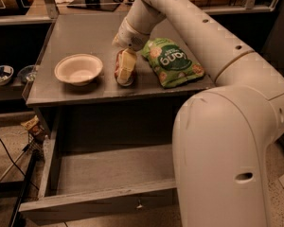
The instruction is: Place coke can into top drawer
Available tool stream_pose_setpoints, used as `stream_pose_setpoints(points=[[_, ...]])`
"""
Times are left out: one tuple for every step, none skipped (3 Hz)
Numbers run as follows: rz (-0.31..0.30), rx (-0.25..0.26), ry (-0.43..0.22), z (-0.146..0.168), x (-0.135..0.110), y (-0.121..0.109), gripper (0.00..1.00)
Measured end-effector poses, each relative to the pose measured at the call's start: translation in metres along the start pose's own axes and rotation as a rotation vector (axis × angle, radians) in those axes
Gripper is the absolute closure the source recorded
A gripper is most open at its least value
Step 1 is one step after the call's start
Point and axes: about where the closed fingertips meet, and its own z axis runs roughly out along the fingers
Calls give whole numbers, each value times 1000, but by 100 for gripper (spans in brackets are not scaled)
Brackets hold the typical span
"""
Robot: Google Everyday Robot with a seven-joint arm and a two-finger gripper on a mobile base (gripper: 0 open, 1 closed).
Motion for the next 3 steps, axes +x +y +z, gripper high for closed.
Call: stream_pose_setpoints(points=[[0, 0, -1, 0, 0, 0, 0], [0, 0, -1, 0, 0, 0, 19], [0, 0, -1, 0, 0, 0, 42]])
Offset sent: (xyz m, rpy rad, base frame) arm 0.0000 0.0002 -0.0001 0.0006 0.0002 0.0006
